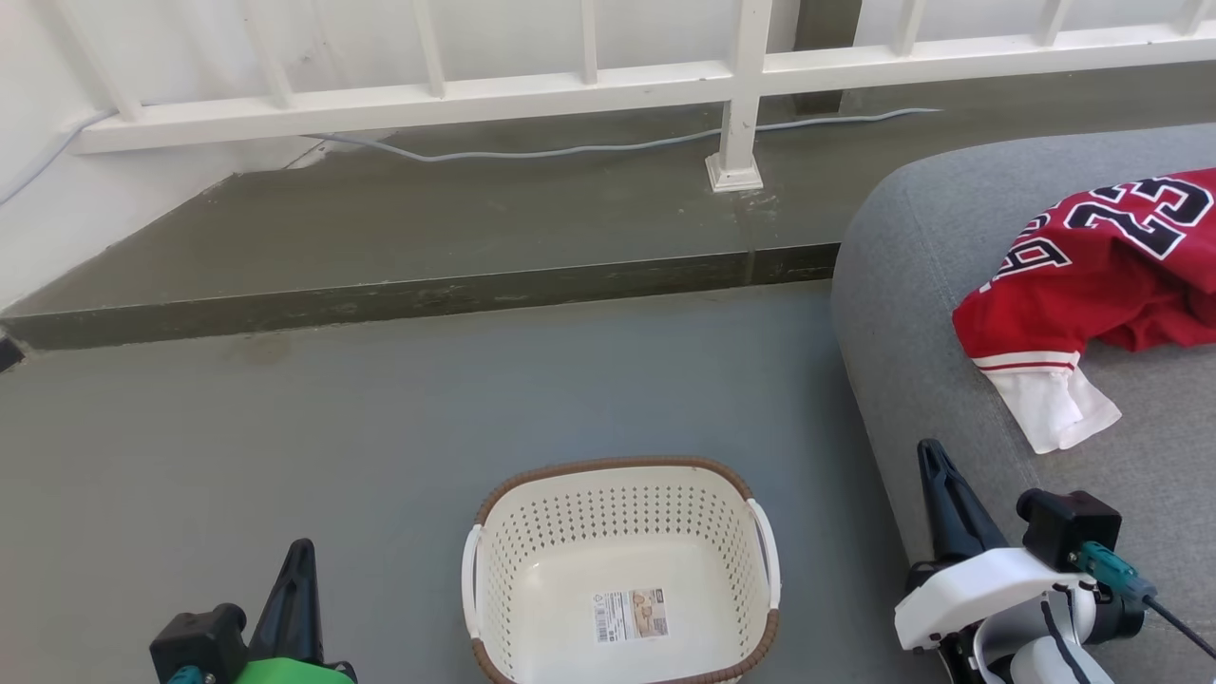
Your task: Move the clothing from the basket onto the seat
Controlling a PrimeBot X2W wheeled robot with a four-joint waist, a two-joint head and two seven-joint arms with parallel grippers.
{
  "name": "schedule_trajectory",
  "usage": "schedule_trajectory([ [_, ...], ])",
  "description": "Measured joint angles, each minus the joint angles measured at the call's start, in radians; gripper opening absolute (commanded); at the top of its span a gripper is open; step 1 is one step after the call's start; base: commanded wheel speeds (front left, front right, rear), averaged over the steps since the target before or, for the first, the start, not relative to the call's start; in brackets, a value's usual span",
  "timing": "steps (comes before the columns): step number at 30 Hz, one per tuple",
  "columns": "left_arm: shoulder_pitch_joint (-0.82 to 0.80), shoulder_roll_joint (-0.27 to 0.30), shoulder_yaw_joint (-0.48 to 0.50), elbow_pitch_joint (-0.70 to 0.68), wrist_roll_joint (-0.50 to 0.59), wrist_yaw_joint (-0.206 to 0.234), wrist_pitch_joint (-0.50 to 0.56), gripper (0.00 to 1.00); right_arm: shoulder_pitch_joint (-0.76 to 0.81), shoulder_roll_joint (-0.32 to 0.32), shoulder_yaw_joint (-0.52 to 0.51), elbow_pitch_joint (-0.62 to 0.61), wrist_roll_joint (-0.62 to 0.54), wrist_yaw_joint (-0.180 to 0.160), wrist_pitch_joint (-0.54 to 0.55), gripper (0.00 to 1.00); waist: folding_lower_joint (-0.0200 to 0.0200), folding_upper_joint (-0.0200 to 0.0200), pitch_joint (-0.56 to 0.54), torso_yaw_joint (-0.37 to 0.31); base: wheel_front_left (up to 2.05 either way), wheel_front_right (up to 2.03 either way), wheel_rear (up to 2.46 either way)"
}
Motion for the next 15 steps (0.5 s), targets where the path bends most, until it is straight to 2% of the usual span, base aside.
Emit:
schedule_trajectory([
  [15, -0.001, -0.015, 0.037, 0.005, -0.194, -0.03, 0.043, 0.0, 0.0, 0.016, -0.045, -0.007, 0.219, 0.027, 0.028, 0.0, 0.0, 0.0, 0.004, 0.011, 0.0, 0.0, 0.0],
])
